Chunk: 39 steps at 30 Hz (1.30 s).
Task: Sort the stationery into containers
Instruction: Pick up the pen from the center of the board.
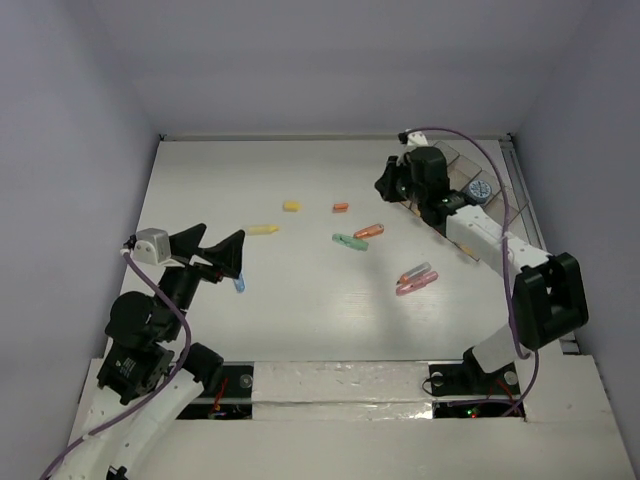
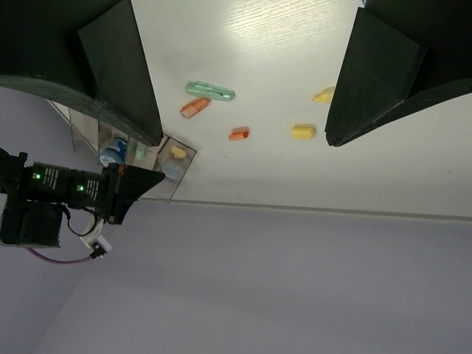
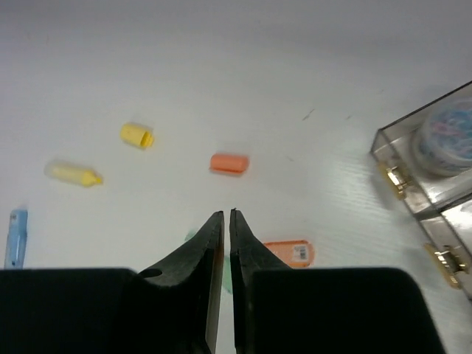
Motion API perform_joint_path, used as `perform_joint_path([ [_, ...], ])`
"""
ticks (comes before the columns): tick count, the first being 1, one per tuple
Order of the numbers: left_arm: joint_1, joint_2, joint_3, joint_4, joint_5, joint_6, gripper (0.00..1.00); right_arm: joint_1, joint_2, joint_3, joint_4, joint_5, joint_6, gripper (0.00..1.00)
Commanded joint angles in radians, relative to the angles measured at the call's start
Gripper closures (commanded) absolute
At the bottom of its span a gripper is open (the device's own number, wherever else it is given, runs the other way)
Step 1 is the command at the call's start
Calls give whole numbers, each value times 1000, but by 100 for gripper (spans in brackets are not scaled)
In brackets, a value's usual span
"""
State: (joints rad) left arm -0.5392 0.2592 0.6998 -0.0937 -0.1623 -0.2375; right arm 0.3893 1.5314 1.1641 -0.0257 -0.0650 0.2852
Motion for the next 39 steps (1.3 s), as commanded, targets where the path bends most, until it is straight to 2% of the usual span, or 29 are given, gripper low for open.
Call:
perform_joint_path([
  [1,16,34,1,52,6,9,9,46,56,37,-63,-50,-64,85],
  [7,48,78,0,63,49,1,14,157,163,86,-114,-50,-136,73],
  [10,71,97,0,69,75,-5,17,235,257,167,-145,-35,-159,63],
  [12,84,107,0,71,87,-6,18,269,320,221,-134,-48,-161,49],
  [13,94,107,0,72,90,-8,19,284,343,241,-131,-56,-161,48],
  [15,105,109,-3,72,93,-10,20,325,412,313,-126,-76,-164,36],
  [17,105,112,-2,74,96,-13,20,361,459,363,-125,-97,-172,30],
  [23,114,109,-2,71,92,-11,21,470,599,549,-149,-150,-141,27],
  [26,114,104,0,71,87,-11,20,554,660,621,-161,-111,-127,15],
  [31,124,95,-2,68,81,-11,20,664,779,769,-239,19,-123,9],
  [39,133,63,1,60,30,-8,20,735,839,764,-218,98,-70,10],
])
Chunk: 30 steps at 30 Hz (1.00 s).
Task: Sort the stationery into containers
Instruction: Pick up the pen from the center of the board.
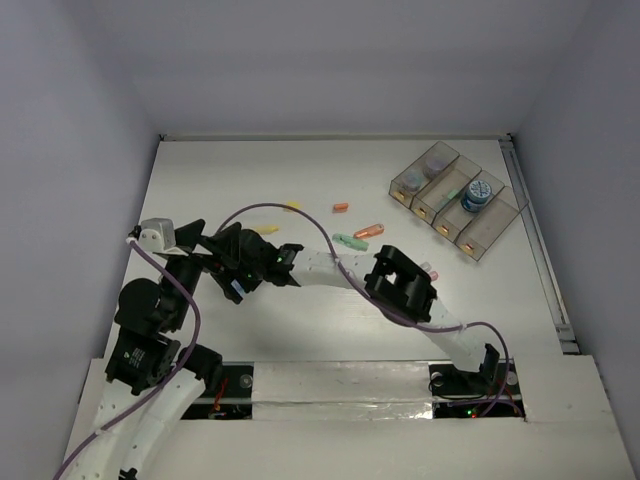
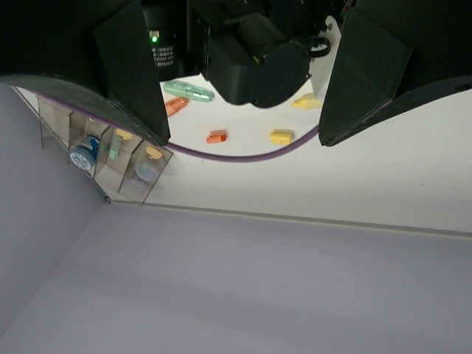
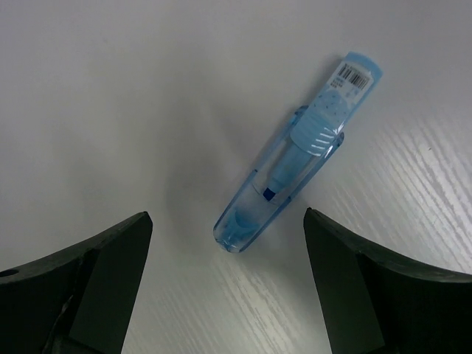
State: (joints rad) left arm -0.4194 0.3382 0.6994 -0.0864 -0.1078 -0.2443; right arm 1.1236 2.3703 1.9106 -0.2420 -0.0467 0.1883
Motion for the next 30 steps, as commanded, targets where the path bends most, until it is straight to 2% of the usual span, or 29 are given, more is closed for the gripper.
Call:
perform_joint_path([
  [1,13,-18,0,53,-24,-3,20,1,-5,-7,3,82,31,11],
  [8,13,-21,2,51,-23,-3,20,22,-34,-134,59,168,54,20],
  [11,22,-19,2,53,-20,-6,20,22,-36,-153,66,214,43,31],
  [12,22,-18,2,53,-20,-9,20,22,-39,-166,67,237,39,47],
  [15,22,-18,-3,54,-26,-26,20,22,-72,-232,113,281,31,65],
  [18,31,-15,-6,56,-30,-53,21,22,-123,-303,180,333,14,78],
  [21,31,13,-3,54,-6,-88,21,22,-227,-425,295,350,-35,87],
  [26,41,68,17,40,26,-124,21,22,-407,-597,392,332,-101,91],
  [30,51,128,29,28,68,-156,21,12,-526,-692,405,335,-98,92],
])
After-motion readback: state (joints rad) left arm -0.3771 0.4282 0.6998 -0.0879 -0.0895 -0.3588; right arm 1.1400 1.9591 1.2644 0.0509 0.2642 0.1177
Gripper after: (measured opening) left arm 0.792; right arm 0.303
